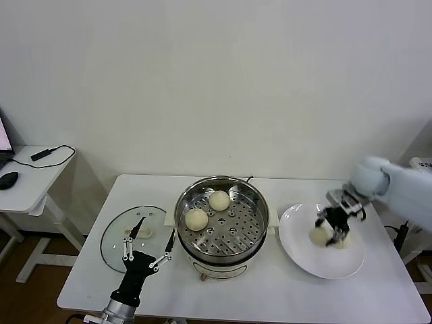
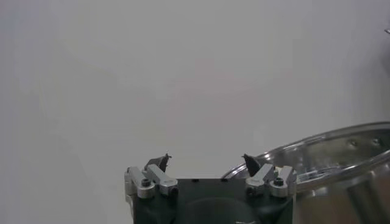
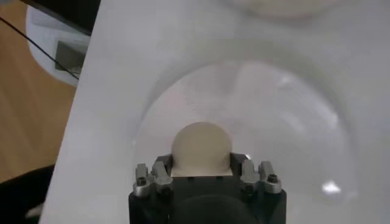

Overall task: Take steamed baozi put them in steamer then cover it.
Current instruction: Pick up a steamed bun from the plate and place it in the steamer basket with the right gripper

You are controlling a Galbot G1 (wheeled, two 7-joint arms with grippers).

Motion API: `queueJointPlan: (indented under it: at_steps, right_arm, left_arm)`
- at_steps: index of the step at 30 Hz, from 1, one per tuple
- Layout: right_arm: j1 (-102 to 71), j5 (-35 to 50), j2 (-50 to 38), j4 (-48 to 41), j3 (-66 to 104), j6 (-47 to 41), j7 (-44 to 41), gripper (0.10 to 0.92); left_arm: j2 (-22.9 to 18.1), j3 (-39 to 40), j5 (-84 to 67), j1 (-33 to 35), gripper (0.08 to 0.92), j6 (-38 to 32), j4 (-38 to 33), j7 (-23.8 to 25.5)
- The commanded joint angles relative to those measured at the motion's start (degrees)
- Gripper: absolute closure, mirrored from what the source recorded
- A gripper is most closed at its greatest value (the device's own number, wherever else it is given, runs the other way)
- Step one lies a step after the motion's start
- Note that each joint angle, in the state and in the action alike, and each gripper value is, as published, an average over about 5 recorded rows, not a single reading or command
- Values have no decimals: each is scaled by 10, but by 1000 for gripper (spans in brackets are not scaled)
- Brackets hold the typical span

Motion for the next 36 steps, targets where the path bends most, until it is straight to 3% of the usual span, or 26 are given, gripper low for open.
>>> queueJointPlan:
  at_steps: [1, 17, 29, 36]
  right_arm:
    - [218, 61, 121, 60, -82, 136, 21, 384]
    - [105, -108, 252, 138, -33, 259, 121, 406]
    - [9, -222, 298, 121, -10, 312, 89, 406]
    - [-7, -235, 307, 111, -5, 327, 65, 402]
  left_arm:
    - [0, 2, 0, 1, 177, 0, -2, 0]
    - [2, -1, -1, 5, 177, -8, 0, -1]
    - [2, 0, -2, 3, 177, -12, 5, -3]
    - [3, 0, -2, 3, 177, -14, 6, -4]
